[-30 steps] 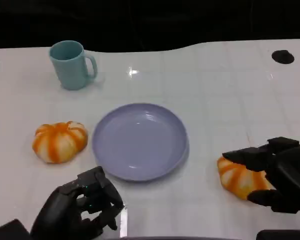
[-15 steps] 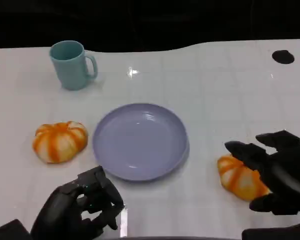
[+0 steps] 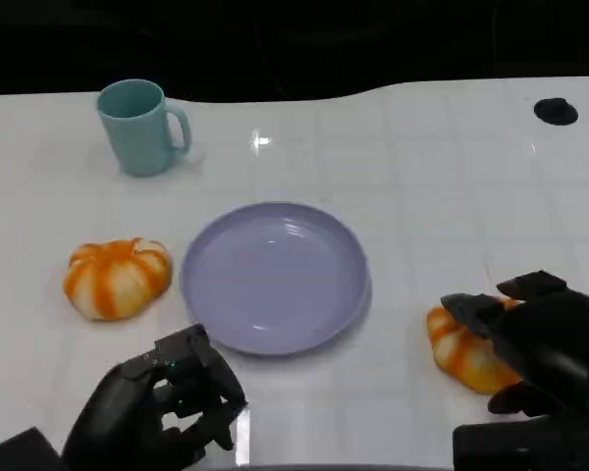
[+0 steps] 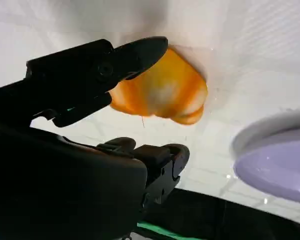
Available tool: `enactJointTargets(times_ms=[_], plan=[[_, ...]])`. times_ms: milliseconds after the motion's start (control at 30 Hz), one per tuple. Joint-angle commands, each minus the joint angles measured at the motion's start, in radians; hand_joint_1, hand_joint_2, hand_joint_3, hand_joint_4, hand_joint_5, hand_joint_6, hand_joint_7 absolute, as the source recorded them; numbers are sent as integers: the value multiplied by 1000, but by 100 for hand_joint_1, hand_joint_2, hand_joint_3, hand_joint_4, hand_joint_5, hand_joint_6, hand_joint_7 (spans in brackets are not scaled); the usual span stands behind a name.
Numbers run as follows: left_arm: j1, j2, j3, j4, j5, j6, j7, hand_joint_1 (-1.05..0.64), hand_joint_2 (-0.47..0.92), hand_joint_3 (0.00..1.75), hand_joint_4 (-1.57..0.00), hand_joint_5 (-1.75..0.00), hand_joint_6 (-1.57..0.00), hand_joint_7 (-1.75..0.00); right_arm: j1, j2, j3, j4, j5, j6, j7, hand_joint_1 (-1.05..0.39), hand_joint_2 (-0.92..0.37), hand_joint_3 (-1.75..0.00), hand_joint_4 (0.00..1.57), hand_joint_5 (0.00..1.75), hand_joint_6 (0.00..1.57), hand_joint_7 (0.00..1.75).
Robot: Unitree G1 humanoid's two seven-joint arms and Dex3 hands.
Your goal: Grasp the bread from the table and place it into the plate.
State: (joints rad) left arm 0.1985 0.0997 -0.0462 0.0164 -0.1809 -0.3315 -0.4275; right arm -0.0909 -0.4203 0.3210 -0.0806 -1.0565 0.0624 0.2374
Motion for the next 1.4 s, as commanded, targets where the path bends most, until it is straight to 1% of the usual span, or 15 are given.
enactJointTargets(times_ms=[33,300,367,433,467,500,533,567,633,733,767,800,900,1067,1400], plan=[[3,8,4,-15,3,3,11,-57,92,28,-67,-175,-60,-150,-62,5,34,103,-16,17,-43,-63,-86,-1,10,35,25,0],[8,7,2,-32,11,10,18,-57,92,29,-67,-175,-60,-151,-159,14,105,316,-12,0,-150,-60,-90,-1,20,32,32,2],[9,7,2,-36,13,12,21,-57,92,29,-67,-175,-60,-151,-171,23,95,376,36,-59,-255,-43,-90,0,57,34,55,7],[10,7,1,-40,14,13,23,-57,92,29,-67,-175,-60,-152,-181,33,79,438,97,-137,-375,-24,-90,0,90,68,92,8],[10,8,0,-41,13,16,23,-57,92,29,-67,-175,-60,-152,-187,32,78,463,114,-168,-422,-19,-91,-2,91,117,110,17],[9,8,0,-43,12,18,22,-57,92,29,-67,-175,-60,-152,-192,29,82,481,121,-190,-462,-16,-91,-4,92,151,100,80],[8,8,-1,-43,13,18,22,-57,92,29,-67,-175,-60,-152,-197,25,85,491,126,-209,-493,-16,-91,-7,92,163,87,126],[8,8,-1,-43,13,18,22,-56,92,29,-67,-175,-60,-152,-200,22,88,500,130,-223,-513,-15,-91,-9,90,170,77,155],[6,7,-2,-44,13,18,22,-56,92,30,-67,-175,-60,-153,-207,19,87,512,143,-252,-545,-15,-91,-10,89,173,71,169],[6,5,-5,-44,10,18,19,-55,92,30,-68,-175,-59,-154,-214,18,85,516,145,-260,-563,-15,-90,-13,88,174,67,174],[7,4,-5,-45,9,16,19,-54,92,30,-68,-175,-59,-154,-214,20,83,516,148,-263,-568,-15,-82,-30,88,175,67,173],[9,4,-6,-49,9,20,20,-53,92,30,-68,-175,-59,-155,-215,23,78,517,155,-272,-584,-14,-61,-69,88,175,68,173],[13,4,-8,-55,11,23,23,-54,92,30,-68,-175,-59,-155,-220,26,75,524,161,-296,-643,-13,-43,-104,91,175,72,167],[18,3,-11,-60,14,20,22,-53,92,30,-68,-175,-59,-155,-233,32,64,537,190,-349,-725,-12,-34,-124,95,175,85,151],[33,-4,-27,-60,26,0,26,-49,92,30,-70,-175,-60,-157,-231,57,11,451,305,-452,-739,-8,-26,-143,99,175,75,174]])
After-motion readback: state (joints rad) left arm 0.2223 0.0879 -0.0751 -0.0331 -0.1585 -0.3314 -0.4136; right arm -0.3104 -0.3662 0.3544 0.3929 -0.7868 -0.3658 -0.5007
